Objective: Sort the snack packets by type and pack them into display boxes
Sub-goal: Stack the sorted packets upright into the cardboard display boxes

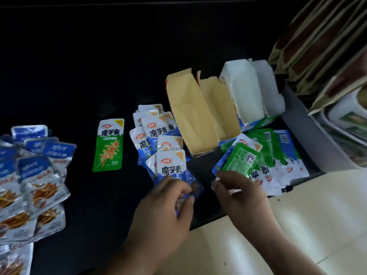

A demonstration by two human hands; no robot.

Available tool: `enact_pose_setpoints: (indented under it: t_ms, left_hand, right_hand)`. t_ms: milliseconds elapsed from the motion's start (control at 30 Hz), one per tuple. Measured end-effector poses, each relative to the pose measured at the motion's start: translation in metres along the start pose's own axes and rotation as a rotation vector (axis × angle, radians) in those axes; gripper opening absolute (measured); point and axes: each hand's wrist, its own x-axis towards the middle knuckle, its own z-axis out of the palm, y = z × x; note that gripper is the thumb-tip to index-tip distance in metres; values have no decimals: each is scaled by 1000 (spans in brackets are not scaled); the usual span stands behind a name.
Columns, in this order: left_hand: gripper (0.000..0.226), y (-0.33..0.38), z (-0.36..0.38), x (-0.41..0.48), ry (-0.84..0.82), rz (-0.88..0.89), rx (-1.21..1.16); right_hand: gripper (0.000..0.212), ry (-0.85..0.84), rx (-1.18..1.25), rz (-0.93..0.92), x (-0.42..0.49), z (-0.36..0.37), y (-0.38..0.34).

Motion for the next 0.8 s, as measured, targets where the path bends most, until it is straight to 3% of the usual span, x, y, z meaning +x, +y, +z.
enact_pose_setpoints:
  t_ms: [100, 200, 300, 467, 533, 633, 767, 800]
  left_hand:
    - [11, 32, 27, 19, -150, 154, 11]
    - [31, 54, 64, 53, -316, 211, 168]
    - [57, 66, 89, 83, -467, 156, 415]
    - [74, 74, 116, 82, -444, 148, 645]
    - [72, 66, 117, 79, -452, 124, 665]
    - [57, 51, 118, 74, -398, 162, 557]
    - [58, 48, 116, 73, -313, 163, 414]
    - [55, 47, 117, 74, -295, 171, 402]
  right_hand:
    - [11, 179, -120, 14, 15, -36, 19]
    - [26, 302, -276, 43, 36, -65, 39]
    - [51, 271, -334, 159, 53, -76, 52]
    - [80, 188, -351, 225, 61, -74, 54]
    - [84, 145, -245, 264, 66, -78, 52]
    - [71, 139, -64, 334, 68, -83, 47]
    - [12, 203, 42, 323, 61, -89, 40]
    - [12, 218, 56, 316, 57, -91, 39]
